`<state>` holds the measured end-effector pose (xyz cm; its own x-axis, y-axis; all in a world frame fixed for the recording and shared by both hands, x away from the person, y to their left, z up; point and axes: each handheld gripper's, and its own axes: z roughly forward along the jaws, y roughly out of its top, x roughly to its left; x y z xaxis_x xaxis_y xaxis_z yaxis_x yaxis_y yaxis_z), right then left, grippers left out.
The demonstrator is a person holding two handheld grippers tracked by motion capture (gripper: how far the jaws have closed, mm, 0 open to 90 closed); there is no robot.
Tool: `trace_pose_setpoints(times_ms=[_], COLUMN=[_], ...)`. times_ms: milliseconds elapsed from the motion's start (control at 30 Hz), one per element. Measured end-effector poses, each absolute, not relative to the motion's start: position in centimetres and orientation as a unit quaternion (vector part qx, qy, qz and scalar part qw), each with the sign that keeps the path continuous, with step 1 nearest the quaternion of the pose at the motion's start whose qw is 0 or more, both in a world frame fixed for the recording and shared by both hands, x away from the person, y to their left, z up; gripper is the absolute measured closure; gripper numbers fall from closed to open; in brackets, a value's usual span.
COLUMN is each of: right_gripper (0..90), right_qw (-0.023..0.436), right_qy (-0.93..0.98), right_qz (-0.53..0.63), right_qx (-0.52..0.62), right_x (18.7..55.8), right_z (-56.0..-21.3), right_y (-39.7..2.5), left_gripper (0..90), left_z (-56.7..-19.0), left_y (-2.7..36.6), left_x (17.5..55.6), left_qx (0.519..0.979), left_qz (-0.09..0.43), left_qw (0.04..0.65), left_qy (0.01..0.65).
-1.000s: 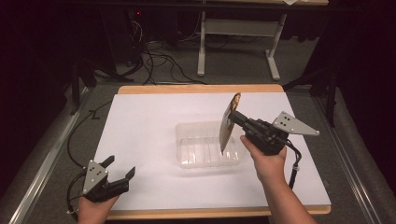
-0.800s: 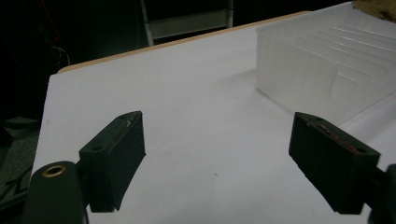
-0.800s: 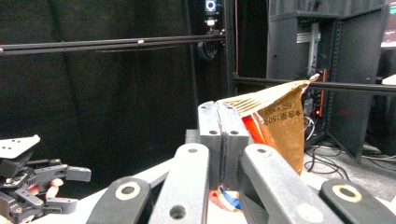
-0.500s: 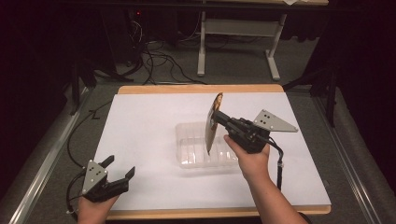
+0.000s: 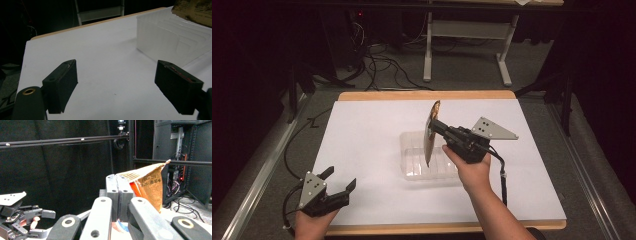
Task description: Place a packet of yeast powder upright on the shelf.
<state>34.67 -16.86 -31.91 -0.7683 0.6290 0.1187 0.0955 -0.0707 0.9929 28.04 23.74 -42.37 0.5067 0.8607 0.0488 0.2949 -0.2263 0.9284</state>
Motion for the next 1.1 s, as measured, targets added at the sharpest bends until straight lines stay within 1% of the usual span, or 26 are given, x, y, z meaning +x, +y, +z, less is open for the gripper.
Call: trace_pose_setpoints(times_ms=[467, 767, 1100], right_gripper=[90.0, 90.0, 90.0], right_qw=[0.191, 0.187, 0.179], right_qy=[0.665, 0.675, 0.690], right_qz=[0.661, 0.644, 0.623], right_qx=[0.290, 0.308, 0.321], right_x=[36.1, 37.0, 37.2], right_z=[-33.3, -35.0, -36.9], right_y=[-15.7, -15.6, -15.2], left_gripper=[19.0, 19.0, 19.0], left_z=[-42.4, -42.4, -42.4], left_y=[23.7, 23.8, 23.7], left_x=[28.1, 28.0, 28.0], left_qx=[0.723, 0.724, 0.723], left_qz=[0.294, 0.295, 0.293], left_qw=[0.480, 0.480, 0.482], left_qy=[0.399, 0.399, 0.399])
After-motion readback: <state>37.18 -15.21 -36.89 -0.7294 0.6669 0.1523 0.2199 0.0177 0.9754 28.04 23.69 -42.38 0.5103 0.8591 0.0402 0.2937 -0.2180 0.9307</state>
